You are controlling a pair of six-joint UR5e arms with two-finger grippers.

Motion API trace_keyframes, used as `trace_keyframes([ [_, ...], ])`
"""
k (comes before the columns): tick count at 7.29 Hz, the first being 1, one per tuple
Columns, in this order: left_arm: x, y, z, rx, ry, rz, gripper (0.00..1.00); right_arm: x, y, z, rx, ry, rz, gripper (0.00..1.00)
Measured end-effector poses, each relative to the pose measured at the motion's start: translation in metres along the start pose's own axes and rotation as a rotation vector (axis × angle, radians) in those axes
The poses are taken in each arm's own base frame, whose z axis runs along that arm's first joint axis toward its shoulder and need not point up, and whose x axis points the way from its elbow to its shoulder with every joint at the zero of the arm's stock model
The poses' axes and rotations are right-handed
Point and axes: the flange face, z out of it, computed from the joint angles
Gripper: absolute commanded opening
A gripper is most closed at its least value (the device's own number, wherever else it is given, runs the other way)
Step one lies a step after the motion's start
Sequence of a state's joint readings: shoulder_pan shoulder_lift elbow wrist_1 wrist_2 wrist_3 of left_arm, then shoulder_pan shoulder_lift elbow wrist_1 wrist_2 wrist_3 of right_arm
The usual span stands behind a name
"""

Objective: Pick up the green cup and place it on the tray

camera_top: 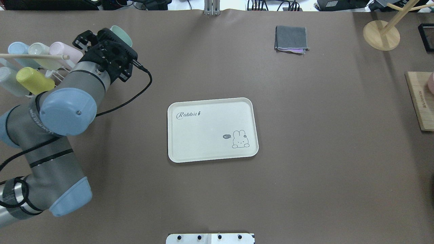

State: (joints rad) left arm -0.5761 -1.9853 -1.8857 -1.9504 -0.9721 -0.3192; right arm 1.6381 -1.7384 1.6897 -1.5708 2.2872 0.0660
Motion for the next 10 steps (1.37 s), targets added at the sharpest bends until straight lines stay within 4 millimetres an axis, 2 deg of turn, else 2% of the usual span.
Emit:
trace_keyframes([
  [2,0.050,-0.022,0.035,0.067,0.052,-0.157,0.00,0.001,0.000,0.001,-0.002,0.001,0.002,1.00],
  [3,0.069,-0.032,0.045,0.096,0.095,-0.262,0.00,0.001,0.001,0.001,-0.002,0.001,0.002,1.00],
  [4,0.082,-0.038,0.045,0.124,0.166,-0.359,0.00,0.002,0.001,0.002,-0.003,0.002,0.003,1.00],
  [6,0.107,-0.038,0.036,0.171,0.343,-0.516,0.00,0.002,0.002,0.002,-0.004,0.002,0.004,1.00],
  [10,0.183,-0.019,-0.001,0.262,0.638,-0.647,0.00,0.003,0.002,0.003,-0.006,0.003,0.006,1.00],
])
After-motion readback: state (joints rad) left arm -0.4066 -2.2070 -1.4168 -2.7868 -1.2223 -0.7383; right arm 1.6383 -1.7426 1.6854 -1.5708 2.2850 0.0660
